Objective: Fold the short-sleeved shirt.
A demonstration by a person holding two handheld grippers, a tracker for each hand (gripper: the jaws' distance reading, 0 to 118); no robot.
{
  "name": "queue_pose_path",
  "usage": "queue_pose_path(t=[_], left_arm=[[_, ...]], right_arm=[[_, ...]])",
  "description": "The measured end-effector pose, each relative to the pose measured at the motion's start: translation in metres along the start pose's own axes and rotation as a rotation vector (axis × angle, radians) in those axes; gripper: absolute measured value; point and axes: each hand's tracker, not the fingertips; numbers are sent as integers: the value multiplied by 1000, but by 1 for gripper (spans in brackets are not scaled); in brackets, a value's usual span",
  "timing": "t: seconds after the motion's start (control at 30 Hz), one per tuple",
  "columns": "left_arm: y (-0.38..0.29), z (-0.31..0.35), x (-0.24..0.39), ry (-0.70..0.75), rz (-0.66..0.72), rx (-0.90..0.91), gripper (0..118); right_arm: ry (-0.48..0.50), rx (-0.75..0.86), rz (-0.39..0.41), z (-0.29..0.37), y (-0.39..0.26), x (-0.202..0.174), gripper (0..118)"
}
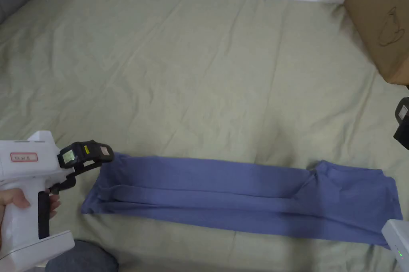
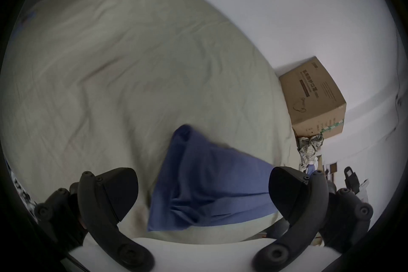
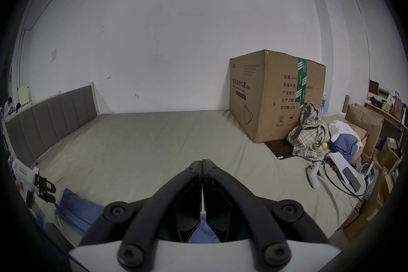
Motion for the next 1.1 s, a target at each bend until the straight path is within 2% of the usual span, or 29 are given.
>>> queue_pose_path(t=[0.1,0.2,0.33,0.37,0.4,0.43,0.47,0.5,0.57,0.67,0.7,0.87,1.0,1.1], left_arm=[[-3,-10,-17,-19,56,-24,118],[-7,-18,-23,-86,102,-86,104],[-15,-31,-17,-84,64,-122,99],[-15,-30,-15,-74,63,-113,94],[-15,-29,-15,-71,64,-104,83],[-15,-27,-15,-66,69,-93,62],[-15,-26,-12,-17,69,-78,19],[-16,-28,-9,33,54,-74,5],[-22,-27,-1,4,23,-74,4],[-19,-19,24,107,-31,-45,2],[-19,-13,34,102,-56,-29,2],[-26,30,121,155,-281,52,2],[-46,39,192,120,-477,41,2],[-64,22,235,58,-546,4,2]], right_arm=[[-1,-9,11,-4,2,-5,0],[3,-16,17,-8,4,-10,0],[17,-23,21,-15,6,-16,0],[20,-22,21,-14,5,-17,0],[24,-22,20,-15,5,-17,0],[30,-23,20,-16,4,-17,0],[33,-23,21,-16,4,-18,0],[37,-25,24,-16,3,-18,0],[39,-28,27,-16,3,-19,0],[43,-31,26,-16,2,-17,0],[43,-30,25,-15,3,-15,0],[37,-4,6,-5,6,-4,0],[32,19,-19,5,7,7,0],[23,34,-25,14,6,17,0]])
